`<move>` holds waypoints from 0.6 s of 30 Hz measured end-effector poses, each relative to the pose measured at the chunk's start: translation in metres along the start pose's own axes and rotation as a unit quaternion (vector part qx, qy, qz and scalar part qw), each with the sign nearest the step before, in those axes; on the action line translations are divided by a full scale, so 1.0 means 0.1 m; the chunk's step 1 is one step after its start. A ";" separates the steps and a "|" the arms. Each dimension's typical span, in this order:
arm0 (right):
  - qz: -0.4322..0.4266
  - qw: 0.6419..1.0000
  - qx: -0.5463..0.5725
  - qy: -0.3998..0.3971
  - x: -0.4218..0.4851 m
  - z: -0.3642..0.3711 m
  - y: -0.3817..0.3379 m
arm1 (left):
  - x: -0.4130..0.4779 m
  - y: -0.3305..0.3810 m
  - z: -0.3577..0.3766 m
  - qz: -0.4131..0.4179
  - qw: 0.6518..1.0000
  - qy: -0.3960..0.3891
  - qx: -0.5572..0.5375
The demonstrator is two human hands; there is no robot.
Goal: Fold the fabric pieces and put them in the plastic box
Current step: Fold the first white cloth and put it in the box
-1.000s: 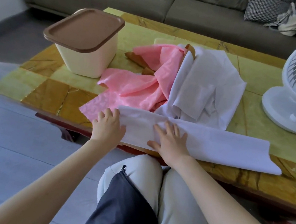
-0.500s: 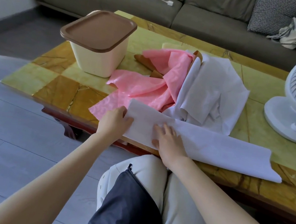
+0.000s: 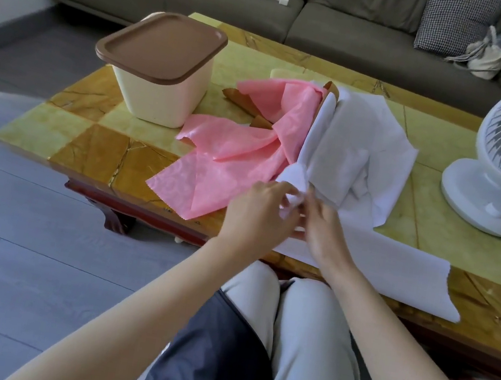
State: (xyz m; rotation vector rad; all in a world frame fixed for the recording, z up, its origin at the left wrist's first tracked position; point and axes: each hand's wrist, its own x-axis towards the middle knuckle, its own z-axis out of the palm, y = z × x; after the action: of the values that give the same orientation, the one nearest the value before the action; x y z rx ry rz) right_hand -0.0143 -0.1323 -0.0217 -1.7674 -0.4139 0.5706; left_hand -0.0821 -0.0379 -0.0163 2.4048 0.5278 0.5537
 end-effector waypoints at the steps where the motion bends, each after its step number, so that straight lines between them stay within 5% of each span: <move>1: 0.020 1.000 0.020 0.012 -0.04 -0.10 0.00 | -0.02 0.05 0.06 0.017 1.000 -0.019 -0.001; 8: 0.173 0.984 -0.029 0.012 -0.08 -0.43 0.24 | -0.07 0.05 0.44 0.034 0.957 -0.285 -0.032; 13: 0.181 0.977 -0.115 0.018 0.04 -0.38 0.38 | 0.03 -0.13 0.43 0.025 0.975 -0.217 0.032; 18: 0.173 0.970 -0.162 0.054 0.16 -0.34 0.45 | 0.16 -0.29 0.40 -0.106 0.984 -0.138 0.034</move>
State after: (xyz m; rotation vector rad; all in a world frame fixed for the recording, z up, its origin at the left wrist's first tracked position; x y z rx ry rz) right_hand 0.0174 -0.1622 -0.0612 -2.1974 -0.1248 0.6745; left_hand -0.0558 -0.0275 -0.0600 2.3974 0.6780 0.1094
